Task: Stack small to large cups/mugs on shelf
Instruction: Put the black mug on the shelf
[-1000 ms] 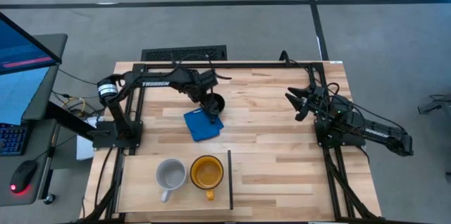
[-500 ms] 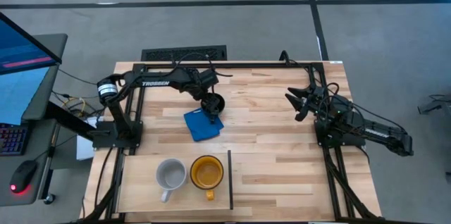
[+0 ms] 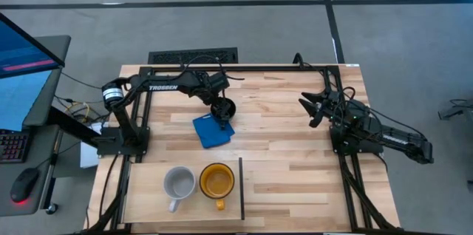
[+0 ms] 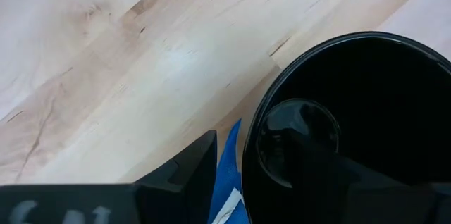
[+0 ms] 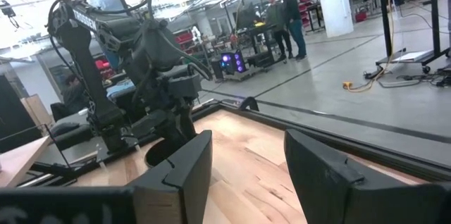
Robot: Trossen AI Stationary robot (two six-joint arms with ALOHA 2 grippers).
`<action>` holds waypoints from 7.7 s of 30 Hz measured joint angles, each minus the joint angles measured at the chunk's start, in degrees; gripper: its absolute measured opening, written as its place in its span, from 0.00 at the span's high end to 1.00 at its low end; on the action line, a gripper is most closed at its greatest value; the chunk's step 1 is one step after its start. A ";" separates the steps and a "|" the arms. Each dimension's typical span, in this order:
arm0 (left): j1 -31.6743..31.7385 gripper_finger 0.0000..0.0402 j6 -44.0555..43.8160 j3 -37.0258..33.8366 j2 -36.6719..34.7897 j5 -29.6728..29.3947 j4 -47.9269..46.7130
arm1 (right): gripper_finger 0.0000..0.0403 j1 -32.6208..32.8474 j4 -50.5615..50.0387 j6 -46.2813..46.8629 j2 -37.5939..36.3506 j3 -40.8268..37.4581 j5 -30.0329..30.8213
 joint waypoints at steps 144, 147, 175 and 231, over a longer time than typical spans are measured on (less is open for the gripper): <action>-0.13 0.98 10.54 13.71 -4.63 -4.14 -23.17 | 0.50 0.02 -0.28 0.02 -0.01 0.00 -0.02; -0.20 0.98 9.70 13.73 -8.53 -4.58 -23.04 | 0.50 0.02 -0.28 0.02 0.00 0.00 -0.01; -17.28 0.98 -15.73 13.84 -43.30 -8.13 -48.71 | 0.50 0.03 0.06 6.91 0.00 0.00 -0.02; -74.38 0.98 -73.89 12.81 -40.53 -2.24 -48.94 | 0.50 0.13 0.66 16.93 0.02 0.00 -0.61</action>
